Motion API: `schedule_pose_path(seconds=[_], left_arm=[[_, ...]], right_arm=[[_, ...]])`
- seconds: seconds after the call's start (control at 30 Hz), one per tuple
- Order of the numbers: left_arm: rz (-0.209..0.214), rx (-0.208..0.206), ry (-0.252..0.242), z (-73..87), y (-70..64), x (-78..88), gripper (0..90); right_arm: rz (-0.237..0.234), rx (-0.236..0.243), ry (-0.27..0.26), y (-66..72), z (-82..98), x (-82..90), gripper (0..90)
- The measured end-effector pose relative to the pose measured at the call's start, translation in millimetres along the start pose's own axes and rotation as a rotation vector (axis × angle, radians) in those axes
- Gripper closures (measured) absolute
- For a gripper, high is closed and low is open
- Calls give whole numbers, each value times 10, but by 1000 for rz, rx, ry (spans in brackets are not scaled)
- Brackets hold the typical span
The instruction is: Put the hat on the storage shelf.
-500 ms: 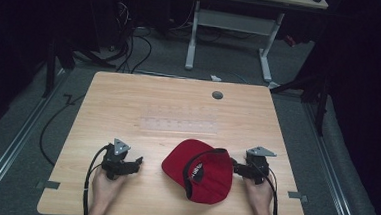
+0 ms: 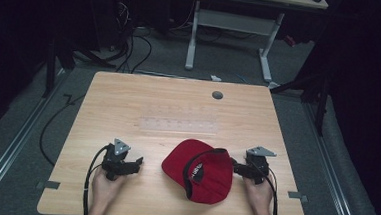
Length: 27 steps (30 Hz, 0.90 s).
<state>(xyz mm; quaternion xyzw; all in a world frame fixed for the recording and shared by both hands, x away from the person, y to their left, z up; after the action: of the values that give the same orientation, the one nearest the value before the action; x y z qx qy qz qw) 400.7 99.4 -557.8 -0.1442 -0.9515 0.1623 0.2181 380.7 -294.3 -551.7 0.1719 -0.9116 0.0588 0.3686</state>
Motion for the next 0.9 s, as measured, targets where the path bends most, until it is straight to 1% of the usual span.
schedule_pose_path(seconds=[0.2,0.33,0.5,0.53,0.6,0.8,0.9], left_arm=[[-2,3,-1,4,-8,-5,224],[2,-3,6,13,-19,-9,191],[0,-1,6,12,-20,-10,189],[5,-3,14,19,-25,-6,185],[12,-11,21,28,-32,-4,149],[12,-10,22,27,-31,-5,149],[13,-10,22,28,-32,-3,149]], right_arm=[[0,0,0,0,0,0,304],[0,0,0,0,0,0,304],[0,0,0,0,-1,0,303],[0,0,0,0,-1,0,302],[-3,1,1,2,-1,-1,300],[-5,2,2,4,-1,-1,293],[-13,11,15,-6,-14,-1,297]])
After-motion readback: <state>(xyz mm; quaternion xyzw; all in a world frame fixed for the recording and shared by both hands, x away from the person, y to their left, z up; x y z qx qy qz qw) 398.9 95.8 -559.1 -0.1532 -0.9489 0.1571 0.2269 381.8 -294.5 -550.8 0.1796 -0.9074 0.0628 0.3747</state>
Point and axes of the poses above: each handheld gripper's, and its own axes: x roughly backward along the jaws, z roughly out of its underside, y roughly to its left, the point moved 3 cm from there along -x, roughly forward along the jaws, and after that the axes turned 3 degrees about -z, right-handed, at the moved point
